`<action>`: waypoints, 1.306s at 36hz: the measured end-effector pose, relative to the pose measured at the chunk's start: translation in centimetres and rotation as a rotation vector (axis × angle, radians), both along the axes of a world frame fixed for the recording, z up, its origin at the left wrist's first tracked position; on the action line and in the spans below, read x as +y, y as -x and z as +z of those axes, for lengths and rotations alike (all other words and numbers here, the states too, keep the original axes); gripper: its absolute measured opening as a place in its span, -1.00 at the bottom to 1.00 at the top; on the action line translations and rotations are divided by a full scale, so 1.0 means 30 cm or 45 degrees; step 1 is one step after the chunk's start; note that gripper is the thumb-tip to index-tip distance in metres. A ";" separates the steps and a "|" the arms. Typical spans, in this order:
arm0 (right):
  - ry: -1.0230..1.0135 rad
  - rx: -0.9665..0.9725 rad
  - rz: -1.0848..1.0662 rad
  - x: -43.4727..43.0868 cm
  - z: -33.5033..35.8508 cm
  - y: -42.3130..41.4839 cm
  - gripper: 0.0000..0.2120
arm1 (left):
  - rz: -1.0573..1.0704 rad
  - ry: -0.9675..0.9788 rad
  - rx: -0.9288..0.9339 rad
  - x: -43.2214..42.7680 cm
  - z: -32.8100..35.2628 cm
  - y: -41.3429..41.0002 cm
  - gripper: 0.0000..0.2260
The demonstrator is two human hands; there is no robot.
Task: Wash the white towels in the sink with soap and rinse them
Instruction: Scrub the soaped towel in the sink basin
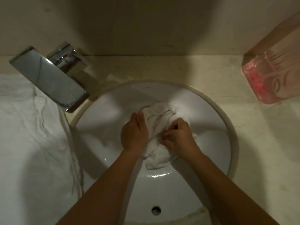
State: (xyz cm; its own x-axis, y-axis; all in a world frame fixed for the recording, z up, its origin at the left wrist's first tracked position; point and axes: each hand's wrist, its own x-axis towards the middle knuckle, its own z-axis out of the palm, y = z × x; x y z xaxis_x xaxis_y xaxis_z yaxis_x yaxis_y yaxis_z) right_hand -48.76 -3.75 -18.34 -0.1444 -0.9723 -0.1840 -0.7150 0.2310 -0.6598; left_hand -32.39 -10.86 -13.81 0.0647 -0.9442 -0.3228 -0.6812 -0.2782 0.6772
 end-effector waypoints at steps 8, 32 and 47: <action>0.107 0.226 0.092 0.000 -0.015 -0.018 -0.89 | 0.013 -0.027 -0.007 0.005 0.004 0.002 -0.25; -0.241 -0.012 -0.525 -0.145 0.107 -0.005 -0.42 | 0.142 -0.143 0.089 0.014 -0.024 -0.013 -0.46; 0.055 -0.428 -0.664 -0.168 0.137 -0.189 -0.76 | 0.183 -0.342 0.489 0.024 0.015 0.051 -0.52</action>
State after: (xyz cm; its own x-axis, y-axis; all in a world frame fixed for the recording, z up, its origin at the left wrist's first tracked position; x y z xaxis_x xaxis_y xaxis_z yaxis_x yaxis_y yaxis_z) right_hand -43.10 -8.80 -14.22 -0.5432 -0.7970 -0.2642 -0.2668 0.4621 -0.8457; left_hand -33.93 -10.15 -13.35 0.0166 -0.8145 -0.5800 -0.3384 -0.5504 0.7632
